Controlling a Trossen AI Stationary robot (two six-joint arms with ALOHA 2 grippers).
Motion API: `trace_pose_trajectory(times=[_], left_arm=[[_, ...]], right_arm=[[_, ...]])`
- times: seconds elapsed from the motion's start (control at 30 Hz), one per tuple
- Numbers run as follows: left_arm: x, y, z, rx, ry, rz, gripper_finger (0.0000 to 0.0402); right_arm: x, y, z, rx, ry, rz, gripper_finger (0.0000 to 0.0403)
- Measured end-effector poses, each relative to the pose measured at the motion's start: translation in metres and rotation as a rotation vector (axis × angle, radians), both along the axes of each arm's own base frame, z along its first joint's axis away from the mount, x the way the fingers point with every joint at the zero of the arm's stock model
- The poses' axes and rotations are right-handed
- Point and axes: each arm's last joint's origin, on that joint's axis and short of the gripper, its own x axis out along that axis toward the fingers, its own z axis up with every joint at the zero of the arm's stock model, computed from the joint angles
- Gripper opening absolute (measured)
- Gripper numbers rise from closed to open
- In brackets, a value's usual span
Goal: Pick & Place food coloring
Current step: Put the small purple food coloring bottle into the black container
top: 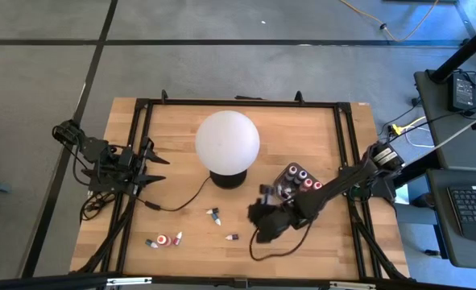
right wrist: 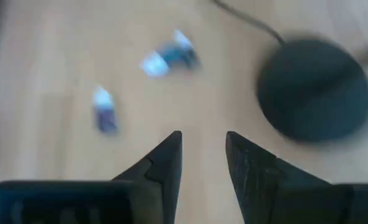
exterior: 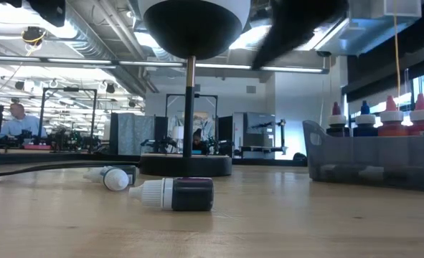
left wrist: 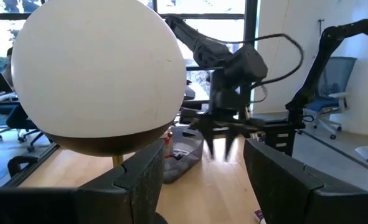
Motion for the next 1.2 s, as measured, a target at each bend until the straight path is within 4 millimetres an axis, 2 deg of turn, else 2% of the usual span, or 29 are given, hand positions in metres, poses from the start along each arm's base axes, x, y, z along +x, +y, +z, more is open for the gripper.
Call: trace_pose_trajectory(times=[0.13, 0.23, 0.37, 0.53, 0.77, 0.97, 1.2], left_arm=[[0.0, 0.0, 0.0, -0.006, 0.001, -0.001, 0.0216], [0.0, 0.0, 0.0, -0.007, 0.001, -0.002, 0.0219], [0.0, 0.0, 0.0, -0.007, 0.002, -0.003, 0.0218], [0.0, 0.0, 0.0, -0.008, 0.001, -0.003, 0.0215], [0.0, 0.0, 0.0, -0.007, 0.002, -0.003, 0.0219], [0.0, 0.0, 0.0, -0.007, 0.002, -0.003, 0.0216], [0.0, 0.0, 0.0, -0.007, 0.002, -0.002, 0.0217]], right_arm=[[0.012, 0.008, -0.005, 0.021, -0.137, 0.122, 0.0146], [0.017, 0.012, -0.013, 0.065, -0.145, 0.158, 0.0179], [0.024, 0.017, -0.028, 0.078, -0.144, 0.185, 0.0218], [0.035, 0.024, -0.057, 0.078, -0.133, 0.213, 0.0239], [0.042, 0.031, -0.089, 0.14, -0.087, 0.268, 0.0238], [0.044, 0.032, -0.113, 0.124, -0.05, 0.267, 0.0226], [0.045, 0.032, -0.115, 0.123, -0.045, 0.263, 0.0171]])
